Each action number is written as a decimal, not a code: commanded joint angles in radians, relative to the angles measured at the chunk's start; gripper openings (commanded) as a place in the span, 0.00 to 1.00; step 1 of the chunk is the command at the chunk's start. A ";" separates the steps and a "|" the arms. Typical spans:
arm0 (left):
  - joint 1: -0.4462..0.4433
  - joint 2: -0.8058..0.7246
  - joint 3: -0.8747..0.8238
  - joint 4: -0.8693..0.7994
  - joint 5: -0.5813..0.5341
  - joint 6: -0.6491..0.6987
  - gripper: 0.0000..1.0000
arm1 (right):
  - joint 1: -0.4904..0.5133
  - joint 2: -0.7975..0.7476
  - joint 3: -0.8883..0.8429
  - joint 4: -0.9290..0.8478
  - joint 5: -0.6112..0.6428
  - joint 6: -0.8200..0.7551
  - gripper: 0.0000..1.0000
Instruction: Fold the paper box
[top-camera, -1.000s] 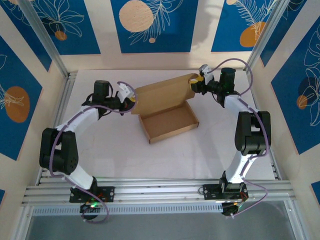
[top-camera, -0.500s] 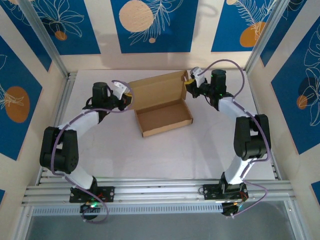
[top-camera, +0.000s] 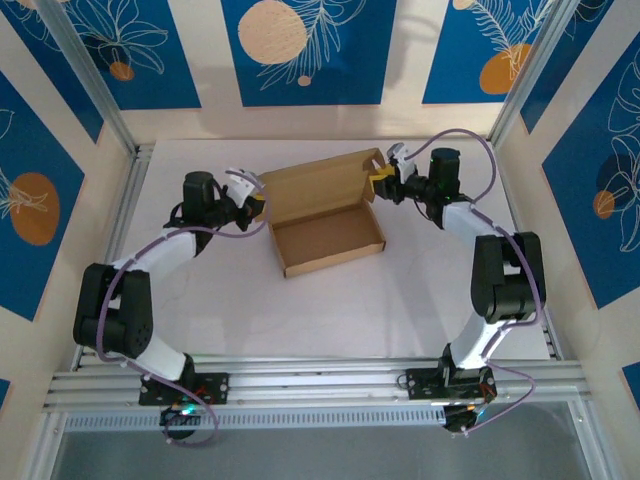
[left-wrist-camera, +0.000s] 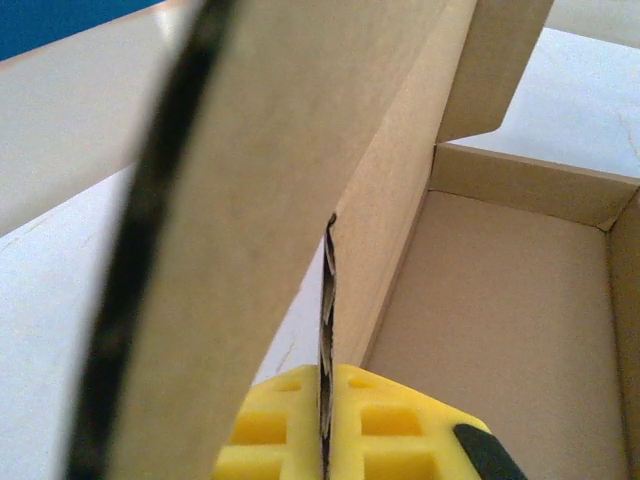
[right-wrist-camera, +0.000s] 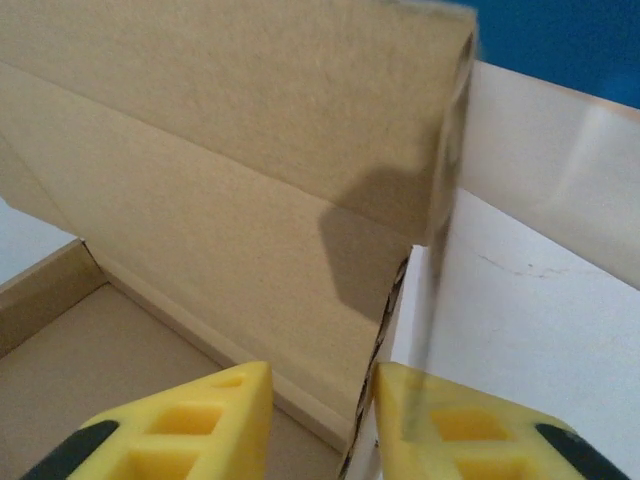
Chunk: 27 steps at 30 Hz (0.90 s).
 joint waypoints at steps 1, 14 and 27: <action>-0.014 -0.019 -0.002 0.063 0.067 0.020 0.00 | 0.029 0.044 0.031 -0.043 -0.036 0.001 0.28; -0.050 -0.007 -0.074 0.301 -0.235 -0.320 0.00 | 0.111 -0.045 -0.086 0.165 0.185 0.186 0.00; -0.298 0.054 -0.127 0.550 -0.918 -0.520 0.00 | 0.340 -0.147 -0.251 0.335 0.583 0.386 0.00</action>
